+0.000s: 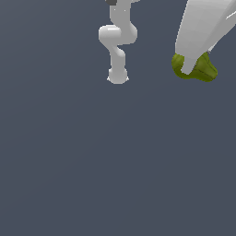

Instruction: Pick up the object and move it to a goal position.

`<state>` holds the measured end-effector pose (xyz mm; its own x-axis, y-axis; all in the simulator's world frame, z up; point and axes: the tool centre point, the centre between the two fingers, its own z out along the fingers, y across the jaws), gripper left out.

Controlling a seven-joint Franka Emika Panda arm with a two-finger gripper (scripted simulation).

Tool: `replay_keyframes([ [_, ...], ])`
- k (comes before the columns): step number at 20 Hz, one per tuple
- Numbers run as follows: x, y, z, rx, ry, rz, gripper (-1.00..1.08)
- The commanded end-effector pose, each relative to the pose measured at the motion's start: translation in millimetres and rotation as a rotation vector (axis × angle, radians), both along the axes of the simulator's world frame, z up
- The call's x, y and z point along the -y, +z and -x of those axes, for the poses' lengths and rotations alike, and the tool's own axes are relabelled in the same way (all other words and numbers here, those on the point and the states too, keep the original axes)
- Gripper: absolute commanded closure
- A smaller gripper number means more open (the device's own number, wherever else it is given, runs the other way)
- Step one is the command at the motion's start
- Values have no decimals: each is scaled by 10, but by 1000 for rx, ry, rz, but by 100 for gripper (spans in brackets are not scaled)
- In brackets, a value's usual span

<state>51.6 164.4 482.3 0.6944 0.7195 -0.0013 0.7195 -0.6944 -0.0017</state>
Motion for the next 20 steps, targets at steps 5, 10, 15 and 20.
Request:
replay_keyframes([
  [5, -28, 171, -24, 2, 0, 0, 108],
  [10, -38, 227, -36, 2, -1, 0, 108],
  [15, -42, 252, -42, 2, -1, 0, 108],
  [20, -43, 259, -44, 2, -1, 0, 108],
])
